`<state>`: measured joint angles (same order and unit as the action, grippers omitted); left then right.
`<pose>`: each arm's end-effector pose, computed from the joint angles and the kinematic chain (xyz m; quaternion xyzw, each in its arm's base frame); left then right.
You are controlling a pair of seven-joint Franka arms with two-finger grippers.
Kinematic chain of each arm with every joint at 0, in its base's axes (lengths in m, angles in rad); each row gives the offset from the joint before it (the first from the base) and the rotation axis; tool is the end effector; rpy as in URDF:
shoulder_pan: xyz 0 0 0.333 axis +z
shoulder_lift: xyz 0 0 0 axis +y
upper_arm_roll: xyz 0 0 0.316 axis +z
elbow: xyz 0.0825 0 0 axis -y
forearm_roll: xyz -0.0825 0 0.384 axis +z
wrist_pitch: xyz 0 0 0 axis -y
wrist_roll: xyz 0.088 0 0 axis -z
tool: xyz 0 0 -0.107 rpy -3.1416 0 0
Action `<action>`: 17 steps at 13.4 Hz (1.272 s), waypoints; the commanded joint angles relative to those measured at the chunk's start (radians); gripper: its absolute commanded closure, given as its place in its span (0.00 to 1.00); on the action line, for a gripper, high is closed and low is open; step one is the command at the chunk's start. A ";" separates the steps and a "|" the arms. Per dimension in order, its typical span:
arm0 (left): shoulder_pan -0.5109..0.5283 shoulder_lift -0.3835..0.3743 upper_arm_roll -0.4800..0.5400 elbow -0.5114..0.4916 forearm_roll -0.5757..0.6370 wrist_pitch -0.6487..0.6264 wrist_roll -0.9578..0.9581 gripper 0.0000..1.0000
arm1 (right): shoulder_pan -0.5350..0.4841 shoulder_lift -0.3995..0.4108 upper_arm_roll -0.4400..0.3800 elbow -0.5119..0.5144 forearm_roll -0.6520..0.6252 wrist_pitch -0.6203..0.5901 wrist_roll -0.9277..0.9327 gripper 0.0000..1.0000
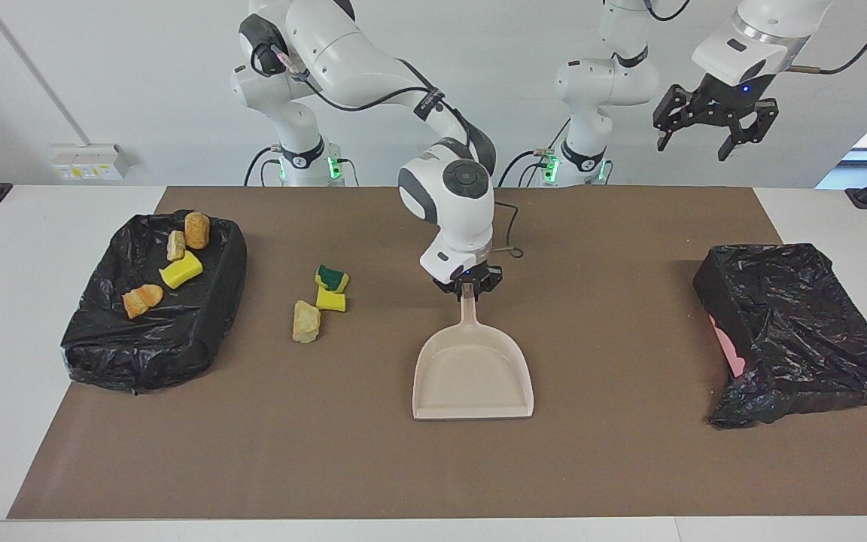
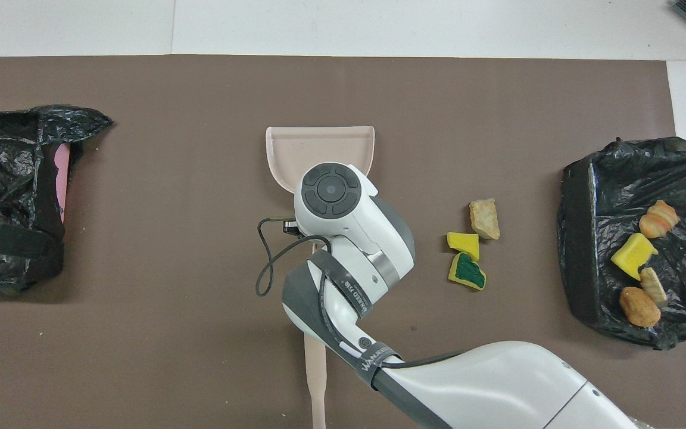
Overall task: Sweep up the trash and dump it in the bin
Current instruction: 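Return the dustpan to the table center with the right gripper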
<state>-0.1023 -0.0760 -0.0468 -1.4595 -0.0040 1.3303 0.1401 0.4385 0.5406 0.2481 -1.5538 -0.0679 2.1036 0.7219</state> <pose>0.4966 -0.0763 0.6953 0.9892 -0.1444 -0.0266 0.0001 0.5560 0.4189 0.3438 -0.9992 0.0186 0.0119 0.0341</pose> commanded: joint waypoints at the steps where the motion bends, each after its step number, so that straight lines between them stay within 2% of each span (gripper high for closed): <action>1: 0.035 -0.016 -0.004 -0.015 -0.017 0.007 0.013 0.00 | -0.018 -0.020 0.007 0.020 0.002 -0.071 -0.013 0.01; 4: 0.033 -0.016 -0.004 -0.015 -0.016 0.007 0.012 0.00 | -0.003 -0.176 0.028 -0.058 0.019 -0.187 -0.021 0.00; 6: 0.021 -0.018 -0.007 -0.018 -0.014 0.009 0.012 0.00 | 0.000 -0.270 0.043 -0.158 0.071 -0.192 -0.007 0.00; 10: 0.019 -0.021 -0.008 -0.027 -0.014 0.026 0.010 0.00 | 0.132 -0.404 0.045 -0.316 0.083 -0.188 0.072 0.00; 14: 0.003 -0.002 -0.019 -0.035 -0.019 0.156 -0.023 0.00 | 0.207 -0.575 0.045 -0.595 0.230 -0.081 0.080 0.00; 17: -0.118 0.053 -0.018 -0.048 -0.019 0.246 -0.170 0.00 | 0.261 -0.674 0.046 -0.770 0.296 0.005 0.047 0.00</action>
<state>-0.1346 -0.0513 -0.0735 -1.4827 -0.0185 1.5116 0.0611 0.6699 -0.0305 0.2968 -2.1754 0.1801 2.0312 0.7950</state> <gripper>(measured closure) 0.000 0.000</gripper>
